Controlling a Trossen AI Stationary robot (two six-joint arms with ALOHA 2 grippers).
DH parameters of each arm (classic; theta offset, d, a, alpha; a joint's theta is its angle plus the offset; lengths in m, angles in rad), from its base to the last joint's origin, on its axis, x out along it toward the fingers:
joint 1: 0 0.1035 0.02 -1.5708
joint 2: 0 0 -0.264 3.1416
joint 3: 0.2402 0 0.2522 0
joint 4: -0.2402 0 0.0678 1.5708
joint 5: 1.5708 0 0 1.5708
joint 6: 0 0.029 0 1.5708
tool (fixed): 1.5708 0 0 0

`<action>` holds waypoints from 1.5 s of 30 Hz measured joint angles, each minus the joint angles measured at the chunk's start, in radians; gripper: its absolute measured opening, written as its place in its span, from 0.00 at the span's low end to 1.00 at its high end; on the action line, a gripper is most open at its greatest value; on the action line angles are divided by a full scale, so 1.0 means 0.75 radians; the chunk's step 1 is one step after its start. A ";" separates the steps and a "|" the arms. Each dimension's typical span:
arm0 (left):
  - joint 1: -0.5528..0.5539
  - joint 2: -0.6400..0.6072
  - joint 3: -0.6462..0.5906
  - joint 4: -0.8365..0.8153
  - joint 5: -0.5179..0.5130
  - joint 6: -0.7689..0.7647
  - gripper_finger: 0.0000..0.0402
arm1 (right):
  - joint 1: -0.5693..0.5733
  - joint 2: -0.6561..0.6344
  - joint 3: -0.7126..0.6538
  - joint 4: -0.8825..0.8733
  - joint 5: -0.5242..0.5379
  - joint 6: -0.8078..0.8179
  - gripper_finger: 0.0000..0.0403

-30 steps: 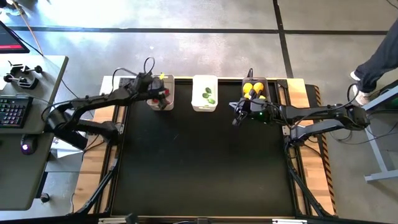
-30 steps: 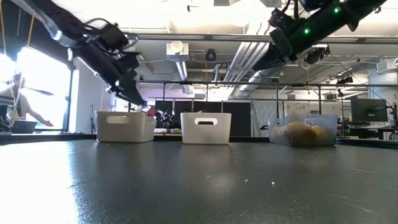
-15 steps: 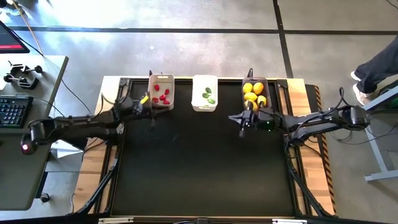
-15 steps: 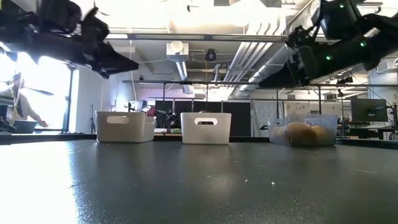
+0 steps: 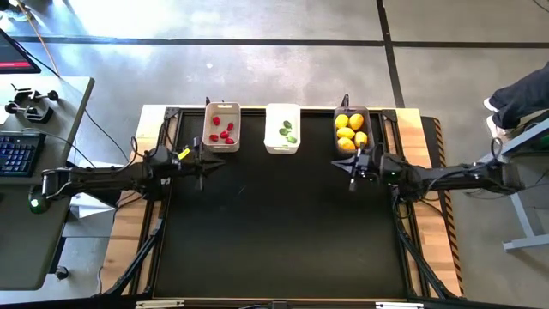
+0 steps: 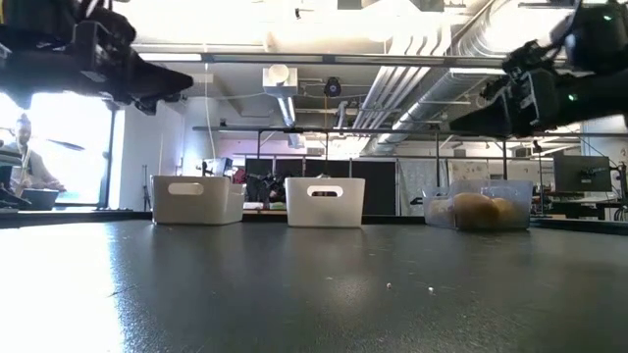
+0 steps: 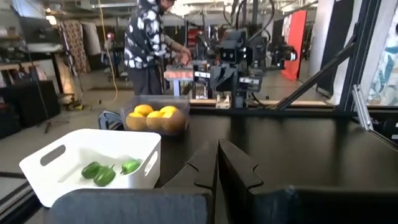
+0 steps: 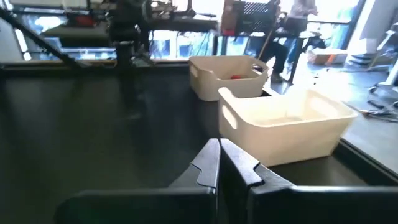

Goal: Sort produce into baskets

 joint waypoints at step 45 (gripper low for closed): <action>-0.098 -0.604 -0.073 -0.595 -0.242 0.048 0.00 | -0.196 -0.879 -0.060 -0.595 0.268 -0.101 0.00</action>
